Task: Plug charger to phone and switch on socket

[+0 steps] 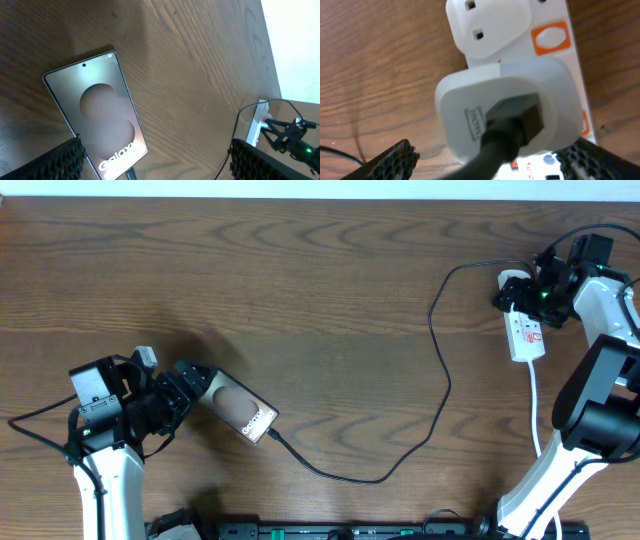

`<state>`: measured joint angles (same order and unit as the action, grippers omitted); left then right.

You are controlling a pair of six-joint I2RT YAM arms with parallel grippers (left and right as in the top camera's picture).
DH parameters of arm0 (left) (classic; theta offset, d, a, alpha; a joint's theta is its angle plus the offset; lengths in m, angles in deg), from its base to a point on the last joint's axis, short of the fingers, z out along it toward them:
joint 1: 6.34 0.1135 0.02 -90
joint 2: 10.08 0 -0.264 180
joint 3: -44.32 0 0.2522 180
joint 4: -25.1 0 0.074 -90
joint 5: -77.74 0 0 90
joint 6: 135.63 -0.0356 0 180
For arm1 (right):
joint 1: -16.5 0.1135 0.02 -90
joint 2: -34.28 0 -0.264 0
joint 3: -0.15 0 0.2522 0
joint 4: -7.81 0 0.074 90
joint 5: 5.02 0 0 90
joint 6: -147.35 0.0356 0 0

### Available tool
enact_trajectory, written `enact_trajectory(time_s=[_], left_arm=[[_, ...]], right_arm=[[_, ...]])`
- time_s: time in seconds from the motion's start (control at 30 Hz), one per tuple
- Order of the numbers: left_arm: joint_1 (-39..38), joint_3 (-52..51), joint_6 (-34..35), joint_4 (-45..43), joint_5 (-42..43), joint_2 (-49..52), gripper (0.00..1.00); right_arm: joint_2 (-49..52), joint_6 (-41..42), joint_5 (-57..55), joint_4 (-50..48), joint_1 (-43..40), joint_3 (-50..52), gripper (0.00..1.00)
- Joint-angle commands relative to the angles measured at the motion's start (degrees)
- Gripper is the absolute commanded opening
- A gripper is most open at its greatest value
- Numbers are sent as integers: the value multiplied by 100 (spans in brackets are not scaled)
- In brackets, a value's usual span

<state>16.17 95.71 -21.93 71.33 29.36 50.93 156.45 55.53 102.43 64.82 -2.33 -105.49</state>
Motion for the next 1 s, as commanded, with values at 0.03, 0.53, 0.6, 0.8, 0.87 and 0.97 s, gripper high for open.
enact_trajectory(time_s=[0.03,0.53,0.6,0.8,0.87,0.97], left_arm=[[20,-26,-120,7,-33,-2,90],[20,-26,-118,7,-52,-2,90],[20,-26,-118,7,-76,-2,90],[20,-26,-118,7,-76,-2,90],[20,-26,-118,7,-76,-2,90],[20,-26,-118,7,-76,-2,90]], right_arm=[[267,114,1099,151,278,271,89],[-103,588,415,330,63,184,88],[-358,789,4,498,7,92,92],[-1829,2430,-1585,1580,-120,-457,99],[-2385,2494,-1585,1615,-122,-501,99],[-3123,2496,-1582,1615,-122,-501,99]])
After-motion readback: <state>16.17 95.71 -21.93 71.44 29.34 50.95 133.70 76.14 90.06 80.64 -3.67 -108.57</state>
